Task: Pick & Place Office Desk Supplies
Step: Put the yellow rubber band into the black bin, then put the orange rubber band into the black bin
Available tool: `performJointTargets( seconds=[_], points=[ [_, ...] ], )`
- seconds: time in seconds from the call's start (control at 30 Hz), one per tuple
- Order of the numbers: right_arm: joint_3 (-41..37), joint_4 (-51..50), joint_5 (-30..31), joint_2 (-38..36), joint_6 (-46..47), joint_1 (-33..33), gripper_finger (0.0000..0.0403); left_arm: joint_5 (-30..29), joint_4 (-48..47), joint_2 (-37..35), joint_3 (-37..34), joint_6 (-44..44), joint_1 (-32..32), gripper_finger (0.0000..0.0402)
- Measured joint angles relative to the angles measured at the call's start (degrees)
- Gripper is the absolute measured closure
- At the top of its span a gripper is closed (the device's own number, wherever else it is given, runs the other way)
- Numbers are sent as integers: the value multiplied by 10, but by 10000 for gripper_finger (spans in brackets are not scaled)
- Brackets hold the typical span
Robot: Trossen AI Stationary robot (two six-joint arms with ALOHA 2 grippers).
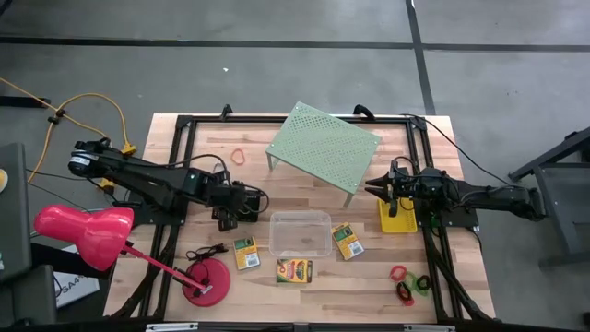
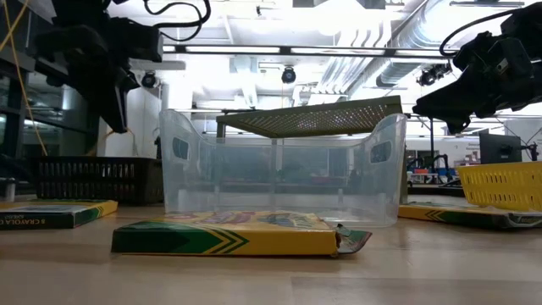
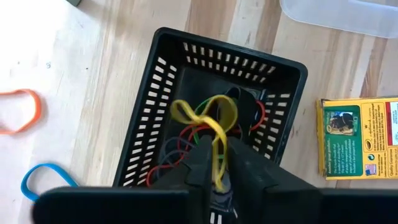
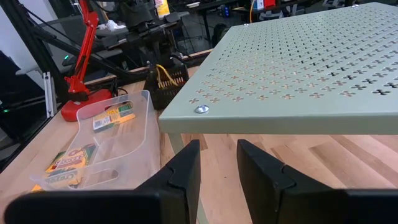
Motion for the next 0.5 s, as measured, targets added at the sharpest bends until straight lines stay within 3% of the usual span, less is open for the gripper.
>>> performJointTargets(
  seconds=[0.13,0.5],
  points=[
    [0,0,0,0,0,0,309,-1,0,0,0,0,0,333],
    [0,0,0,0,0,0,309,-11,0,0,0,0,0,329]
  ],
)
